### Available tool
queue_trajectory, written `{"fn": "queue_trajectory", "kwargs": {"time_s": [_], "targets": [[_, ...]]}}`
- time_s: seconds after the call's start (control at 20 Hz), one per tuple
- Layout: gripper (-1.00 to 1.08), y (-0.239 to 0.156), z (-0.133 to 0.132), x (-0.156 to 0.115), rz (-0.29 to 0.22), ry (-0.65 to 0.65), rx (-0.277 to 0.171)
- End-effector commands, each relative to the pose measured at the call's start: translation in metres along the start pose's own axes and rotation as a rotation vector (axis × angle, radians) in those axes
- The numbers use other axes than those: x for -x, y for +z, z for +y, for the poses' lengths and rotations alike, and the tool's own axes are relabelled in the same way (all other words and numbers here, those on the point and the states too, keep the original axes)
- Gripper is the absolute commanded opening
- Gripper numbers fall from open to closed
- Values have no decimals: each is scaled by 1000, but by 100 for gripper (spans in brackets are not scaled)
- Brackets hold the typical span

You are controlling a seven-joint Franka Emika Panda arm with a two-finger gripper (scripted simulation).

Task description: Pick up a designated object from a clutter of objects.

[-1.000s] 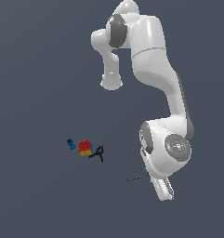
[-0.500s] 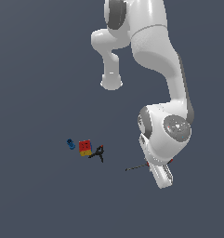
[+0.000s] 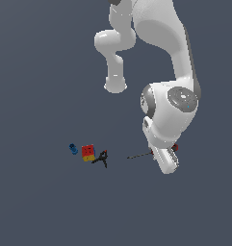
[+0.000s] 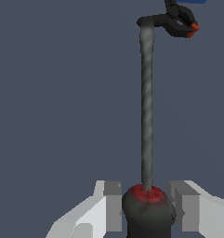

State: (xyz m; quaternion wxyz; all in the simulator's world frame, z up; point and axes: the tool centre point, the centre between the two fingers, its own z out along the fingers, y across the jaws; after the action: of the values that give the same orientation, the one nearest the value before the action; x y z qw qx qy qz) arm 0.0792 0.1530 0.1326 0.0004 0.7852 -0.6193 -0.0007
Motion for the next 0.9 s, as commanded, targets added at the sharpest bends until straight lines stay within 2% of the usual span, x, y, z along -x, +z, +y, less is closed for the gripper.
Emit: {"fn": "queue_trajectory", "kwargs": {"time_s": [0.0, 0.85], "targets": [[-100, -17, 14, 0, 0, 0, -1], [-100, -136, 109, 1, 0, 0, -1]]}}
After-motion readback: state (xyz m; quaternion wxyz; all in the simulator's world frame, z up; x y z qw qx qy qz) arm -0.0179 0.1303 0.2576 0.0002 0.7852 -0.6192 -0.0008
